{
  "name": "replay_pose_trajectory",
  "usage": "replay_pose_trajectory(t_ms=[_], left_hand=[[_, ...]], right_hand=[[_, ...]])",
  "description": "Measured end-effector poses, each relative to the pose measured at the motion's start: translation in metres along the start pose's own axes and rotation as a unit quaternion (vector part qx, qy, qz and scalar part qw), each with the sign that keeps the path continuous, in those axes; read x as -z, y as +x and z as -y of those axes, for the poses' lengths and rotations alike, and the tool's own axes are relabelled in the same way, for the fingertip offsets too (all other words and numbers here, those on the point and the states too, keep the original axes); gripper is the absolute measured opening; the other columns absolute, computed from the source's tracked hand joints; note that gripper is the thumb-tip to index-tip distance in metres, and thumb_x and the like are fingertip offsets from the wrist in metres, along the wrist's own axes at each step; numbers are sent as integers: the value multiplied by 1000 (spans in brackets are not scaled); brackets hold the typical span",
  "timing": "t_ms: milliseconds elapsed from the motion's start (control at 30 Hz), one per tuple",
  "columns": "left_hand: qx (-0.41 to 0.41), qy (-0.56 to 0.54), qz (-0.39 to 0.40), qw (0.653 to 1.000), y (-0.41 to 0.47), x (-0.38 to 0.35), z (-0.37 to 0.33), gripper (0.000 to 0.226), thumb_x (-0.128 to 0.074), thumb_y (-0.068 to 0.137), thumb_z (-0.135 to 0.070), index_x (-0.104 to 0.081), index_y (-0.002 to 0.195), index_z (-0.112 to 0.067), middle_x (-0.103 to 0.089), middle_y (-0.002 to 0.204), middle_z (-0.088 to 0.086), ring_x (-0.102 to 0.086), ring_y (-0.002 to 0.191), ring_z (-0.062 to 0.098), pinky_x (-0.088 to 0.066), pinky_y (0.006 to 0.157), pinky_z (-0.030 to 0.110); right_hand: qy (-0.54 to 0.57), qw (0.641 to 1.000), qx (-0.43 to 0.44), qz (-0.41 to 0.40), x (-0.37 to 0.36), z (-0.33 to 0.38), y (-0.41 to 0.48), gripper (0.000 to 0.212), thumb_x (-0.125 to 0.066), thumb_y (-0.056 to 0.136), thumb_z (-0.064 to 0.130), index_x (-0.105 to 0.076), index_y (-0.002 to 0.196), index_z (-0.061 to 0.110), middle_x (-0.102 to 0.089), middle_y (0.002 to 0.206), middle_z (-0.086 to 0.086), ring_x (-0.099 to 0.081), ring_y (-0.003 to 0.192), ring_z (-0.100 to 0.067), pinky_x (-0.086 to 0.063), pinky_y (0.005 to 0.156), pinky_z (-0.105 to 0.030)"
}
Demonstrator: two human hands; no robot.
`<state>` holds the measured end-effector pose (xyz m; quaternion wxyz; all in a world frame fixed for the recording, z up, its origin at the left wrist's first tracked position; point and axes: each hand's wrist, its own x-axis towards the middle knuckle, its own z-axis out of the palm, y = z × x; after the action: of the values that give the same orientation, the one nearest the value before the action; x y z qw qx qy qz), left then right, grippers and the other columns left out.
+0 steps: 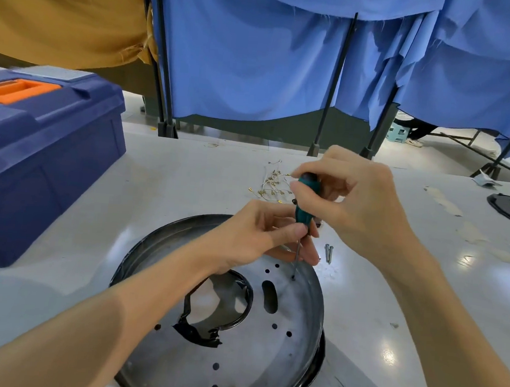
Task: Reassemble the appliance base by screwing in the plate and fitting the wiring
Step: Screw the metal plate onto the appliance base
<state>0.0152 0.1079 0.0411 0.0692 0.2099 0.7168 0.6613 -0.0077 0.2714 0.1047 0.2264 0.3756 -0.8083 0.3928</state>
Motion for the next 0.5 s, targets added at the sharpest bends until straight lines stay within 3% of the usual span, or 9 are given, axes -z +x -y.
replay_pose_trajectory(t_ms=[100, 200, 300, 367, 433, 500], left_hand=[[-2, -11, 18, 1000, 0, 1, 1, 23, -50, 100, -19, -63, 114, -6, -74, 97, 15, -70, 98, 31, -54, 94, 42], [-6, -31, 15, 999, 1, -5, 0, 24, -60, 96, -16, -62, 118, -8, -75, 96, 14, -72, 94, 29, -57, 86, 33], [-24, -27, -7, 999, 6, -10, -1, 13, -66, 91, -14, -69, 102, -19, -76, 89, 9, -74, 83, 26, -58, 75, 27], [-22, -37, 8, 999, 7, -10, -4, 18, -64, 92, -11, -73, 95, -27, -75, 86, 4, -73, 79, 20, -56, 71, 22], [-5, -46, 34, 998, 6, -7, -8, 18, -62, 93, -10, -74, 97, -23, -75, 88, 3, -73, 81, 20, -55, 73, 21], [9, -46, 62, 997, 6, -2, -8, 16, -62, 94, -12, -71, 107, -9, -75, 97, 11, -73, 90, 27, -55, 79, 24]], right_hand=[[-39, 998, 14, -52, -8, 0, -1, 12, -77, 79, 13, -71, 75, 3, -57, 68, 0, -51, 57, -16, -44, 55, -26], [-89, 985, -4, -147, -20, 1, -6, 19, -75, 78, 9, -62, 66, 1, -55, 63, -5, -45, 54, -17, -39, 53, -26], [-154, 965, -23, -212, -32, 3, -11, 25, -71, 80, 13, -58, 63, 1, -52, 60, -8, -43, 51, -23, -33, 51, -30], [-216, 943, -59, -245, -39, 8, -14, 28, -68, 82, 18, -55, 62, 3, -49, 59, -7, -38, 50, -22, -25, 52, -27], [-253, 932, -91, -244, -39, 12, -15, 34, -67, 85, 23, -52, 60, 6, -44, 58, -4, -35, 49, -23, -22, 54, -26], [-217, 959, -101, -153, -29, 10, -10, 43, -67, 87, 36, -52, 59, 8, -44, 54, 1, -37, 50, -22, -27, 52, -30]])
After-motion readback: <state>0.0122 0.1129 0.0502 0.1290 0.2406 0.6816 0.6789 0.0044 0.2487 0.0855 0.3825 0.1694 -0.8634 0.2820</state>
